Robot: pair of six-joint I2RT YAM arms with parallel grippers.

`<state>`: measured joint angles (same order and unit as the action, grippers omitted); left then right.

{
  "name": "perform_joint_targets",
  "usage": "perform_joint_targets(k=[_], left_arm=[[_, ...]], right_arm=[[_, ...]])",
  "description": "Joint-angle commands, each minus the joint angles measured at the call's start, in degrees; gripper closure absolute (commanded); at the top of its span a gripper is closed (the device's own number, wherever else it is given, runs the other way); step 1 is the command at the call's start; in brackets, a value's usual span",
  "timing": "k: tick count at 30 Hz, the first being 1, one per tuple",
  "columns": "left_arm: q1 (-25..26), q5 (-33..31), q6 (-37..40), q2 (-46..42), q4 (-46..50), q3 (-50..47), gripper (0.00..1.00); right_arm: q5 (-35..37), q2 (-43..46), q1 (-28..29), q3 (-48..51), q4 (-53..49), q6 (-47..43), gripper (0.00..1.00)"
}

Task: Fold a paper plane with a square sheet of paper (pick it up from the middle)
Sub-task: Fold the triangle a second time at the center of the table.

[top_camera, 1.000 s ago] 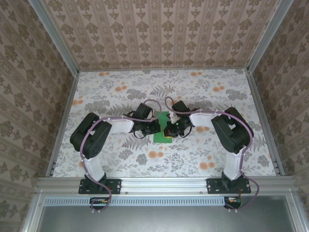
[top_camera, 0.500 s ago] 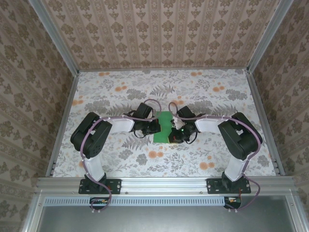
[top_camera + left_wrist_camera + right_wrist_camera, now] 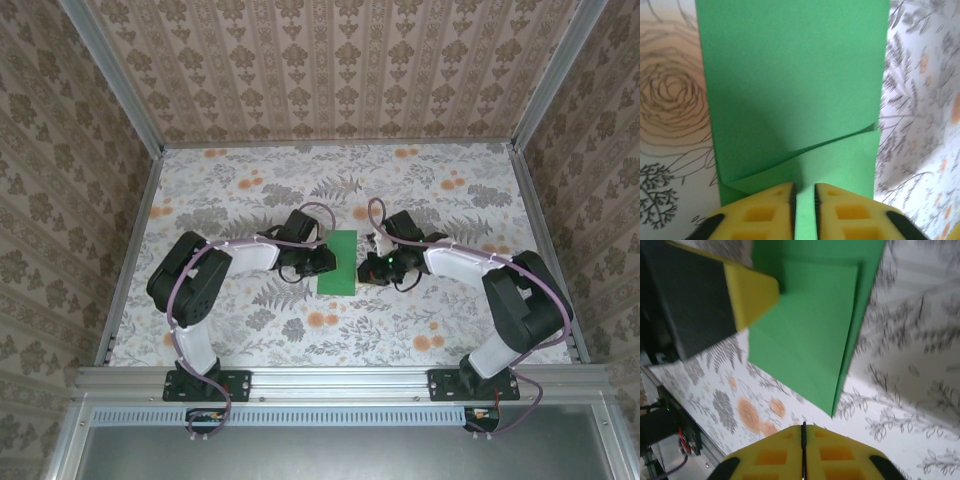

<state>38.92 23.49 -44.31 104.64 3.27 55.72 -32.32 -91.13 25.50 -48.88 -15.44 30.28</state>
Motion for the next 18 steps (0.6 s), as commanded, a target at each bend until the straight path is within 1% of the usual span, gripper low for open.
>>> perform_joint_targets(k=[1, 3, 6, 10, 13, 16, 18], left_arm=[[-0.2, -0.3, -0.3, -3.4, -0.1, 3.6, 0.68], [-0.2, -1.5, -0.8, -5.3, -0.1, 3.7, 0.58], [-0.8, -4.2, -1.7, -8.2, 0.7, 2.6, 0.46], [-2.4, -7.1, -3.9, -11.8, -0.6, -1.9, 0.31], [-3.1, -7.6, -4.6, -14.1, -2.6, -5.5, 0.19], [-3.1, -7.7, -4.4, -15.4, -3.3, -7.7, 0.09], [-3.1, -6.9, -4.5, -15.7, -4.2, -8.9, 0.06]], right_arm=[[1.9, -1.8, -2.1, -2.9, 3.8, 1.3, 0.80], [1.7, -2.9, -2.8, -3.7, 5.8, 1.2, 0.72], [-0.7, -5.6, -3.4, -5.5, 8.0, -0.3, 0.63], [-4.6, -10.8, -3.4, -8.9, 7.9, -3.3, 0.55], [-7.0, -14.2, -3.4, -10.6, 8.5, -4.1, 0.54], [-8.9, -16.8, -3.4, -12.0, 9.0, -4.3, 0.55], [-9.7, -18.0, -3.4, -12.7, 8.8, -4.6, 0.58]])
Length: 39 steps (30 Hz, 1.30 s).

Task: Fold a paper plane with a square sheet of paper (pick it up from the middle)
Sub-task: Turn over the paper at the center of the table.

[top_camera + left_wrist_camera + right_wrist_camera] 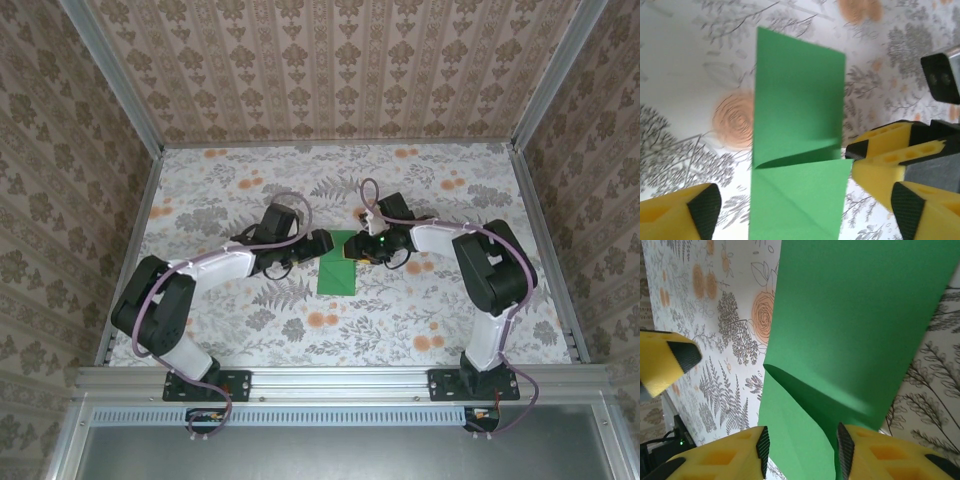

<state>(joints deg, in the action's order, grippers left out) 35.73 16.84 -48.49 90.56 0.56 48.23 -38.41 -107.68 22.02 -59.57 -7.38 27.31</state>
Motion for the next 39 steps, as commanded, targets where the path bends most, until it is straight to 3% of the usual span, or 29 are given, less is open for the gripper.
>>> perform_joint_targets(k=[1, 6, 10, 13, 26, 39], left_arm=[[0.0, 0.1, -0.5, -1.5, -1.9, -1.9, 0.03], [0.1, 3.3, -1.7, -0.5, -5.5, -3.2, 0.00], [0.3, 5.6, -3.4, 0.7, -8.3, -3.3, 0.01], [0.5, 7.0, -4.5, 1.9, -9.8, -3.3, 0.05], [1.5, 11.2, -7.3, 8.0, -14.7, -1.2, 0.40], [1.4, 13.2, -4.7, 13.3, -14.7, 3.0, 0.62]], right_arm=[[-3.9, -1.9, 0.0, -2.2, 0.6, -1.8, 0.58], [-5.7, -3.2, 0.0, -2.0, 0.3, -2.8, 0.65], [-4.9, -2.8, -0.1, -1.9, 0.4, -2.8, 0.83], [-3.9, -2.4, -0.6, -1.4, 0.9, -2.5, 0.90], [-3.8, 0.9, -3.0, 2.3, 4.0, -0.6, 0.92], [-3.9, 1.3, -3.5, 3.2, 4.1, -0.2, 0.92]])
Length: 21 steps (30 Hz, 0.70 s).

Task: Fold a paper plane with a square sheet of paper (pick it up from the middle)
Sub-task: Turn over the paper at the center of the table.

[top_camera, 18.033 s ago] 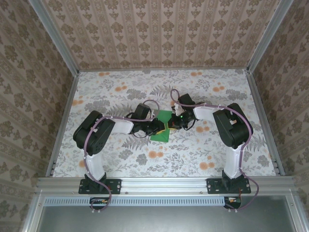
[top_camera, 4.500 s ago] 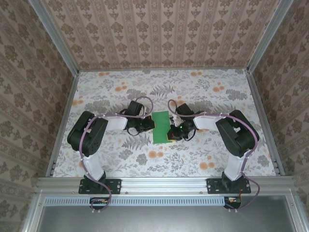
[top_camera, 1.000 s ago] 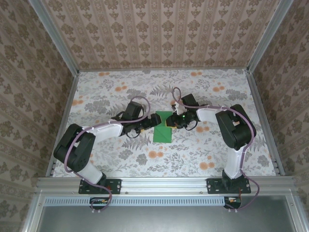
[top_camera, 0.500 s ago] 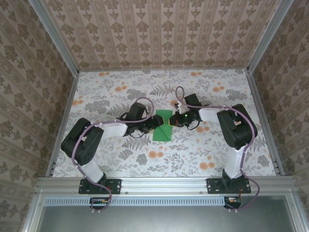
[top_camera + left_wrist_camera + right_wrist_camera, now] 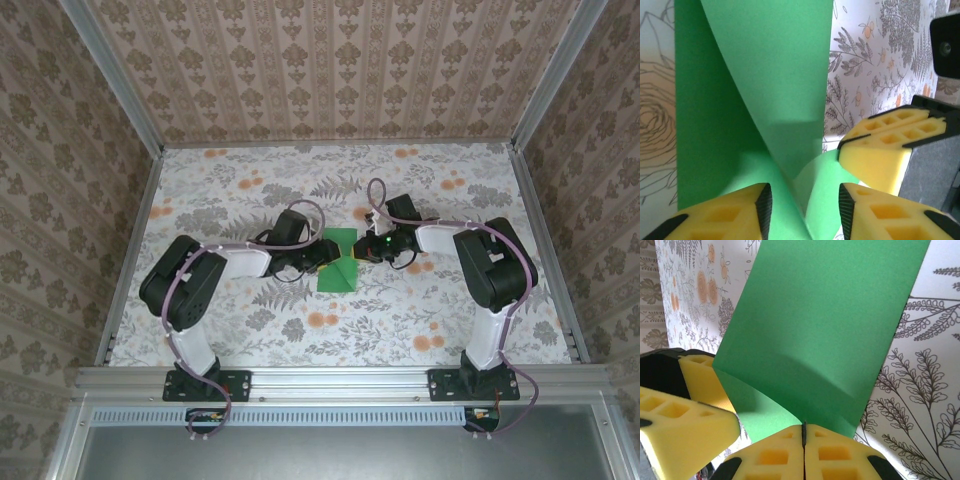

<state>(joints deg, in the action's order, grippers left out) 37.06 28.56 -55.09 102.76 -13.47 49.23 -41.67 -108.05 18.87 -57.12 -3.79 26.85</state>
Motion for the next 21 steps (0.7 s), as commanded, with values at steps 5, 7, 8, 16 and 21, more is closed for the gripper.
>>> perform_joint_targets(k=[5, 7, 8, 16, 21], left_arm=[[-0.1, 1.9, 2.7, 2.6, -0.9, 2.8, 0.76], [-0.1, 1.6, 3.4, 2.6, -0.3, 3.2, 0.84], [-0.1, 1.5, 4.0, 2.6, 0.3, 3.2, 0.86], [-0.1, -2.1, 10.8, -0.1, 9.8, 5.9, 0.98], [0.2, -9.1, 20.0, -5.7, 29.4, 12.8, 0.98]], right_arm=[[0.8, 2.2, -0.4, 0.5, -1.3, 0.2, 0.86], [3.0, 3.5, -0.6, 0.5, -2.8, 0.1, 0.79], [3.9, 4.2, -0.5, 0.6, -3.4, 0.0, 0.76], [13.2, 14.1, -1.8, 3.2, -5.6, 0.9, 0.45], [19.0, 20.7, -2.7, 5.0, -7.0, 0.6, 0.32]])
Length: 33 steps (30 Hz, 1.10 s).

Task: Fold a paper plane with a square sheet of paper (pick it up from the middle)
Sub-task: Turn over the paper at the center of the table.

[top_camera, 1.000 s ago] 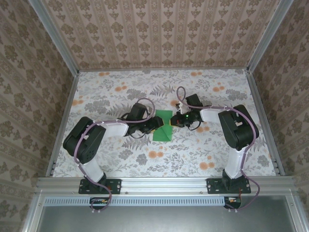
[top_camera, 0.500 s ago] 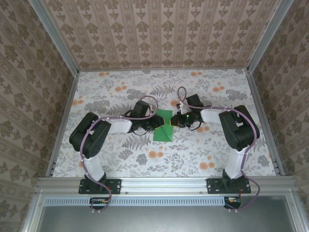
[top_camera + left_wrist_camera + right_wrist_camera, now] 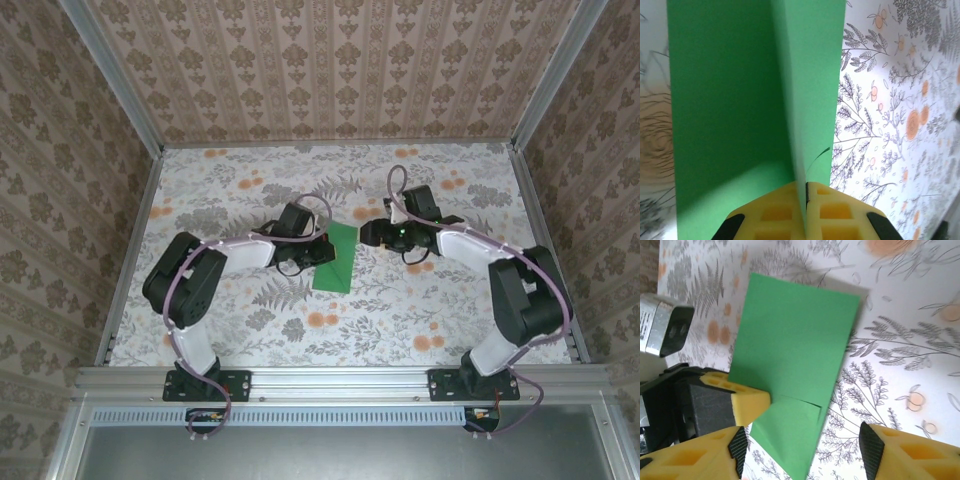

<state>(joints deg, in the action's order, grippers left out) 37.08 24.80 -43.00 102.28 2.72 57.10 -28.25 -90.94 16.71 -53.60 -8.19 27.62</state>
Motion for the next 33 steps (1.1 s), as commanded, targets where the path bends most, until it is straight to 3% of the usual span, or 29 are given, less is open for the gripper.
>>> perform_joint_targets(k=[1, 9, 13, 16, 25, 29, 33], left_arm=[[0.4, -7.9, 10.2, -6.3, 19.2, 7.2, 0.98], [1.5, -35.3, 20.0, -10.3, 53.7, 24.3, 0.99], [3.0, -50.9, 19.6, -8.3, 63.4, 31.0, 0.99], [4.2, -58.0, 18.9, -5.1, 67.0, 34.1, 0.98], [7.6, -64.4, 15.7, 10.6, 66.1, 37.2, 0.98], [9.2, -61.0, 15.2, 15.1, 62.1, 37.0, 0.98], [11.2, -53.3, 14.1, 17.1, 56.5, 36.0, 0.95]], right_arm=[[6.5, 5.1, -0.9, 2.0, -2.7, -0.3, 0.29], [11.6, 12.9, -2.1, 3.8, -4.4, -0.5, 0.18], [12.5, 14.0, -2.6, 4.6, -4.8, -0.3, 0.17], [12.9, 14.1, -2.8, 4.8, -5.1, -0.2, 0.16], [14.2, 13.9, -3.3, 4.8, -6.7, -0.5, 0.16], [14.5, 13.7, -3.5, 4.7, -7.4, -0.6, 0.16], [14.5, 13.2, -3.6, 4.6, -7.5, -0.4, 0.16]])
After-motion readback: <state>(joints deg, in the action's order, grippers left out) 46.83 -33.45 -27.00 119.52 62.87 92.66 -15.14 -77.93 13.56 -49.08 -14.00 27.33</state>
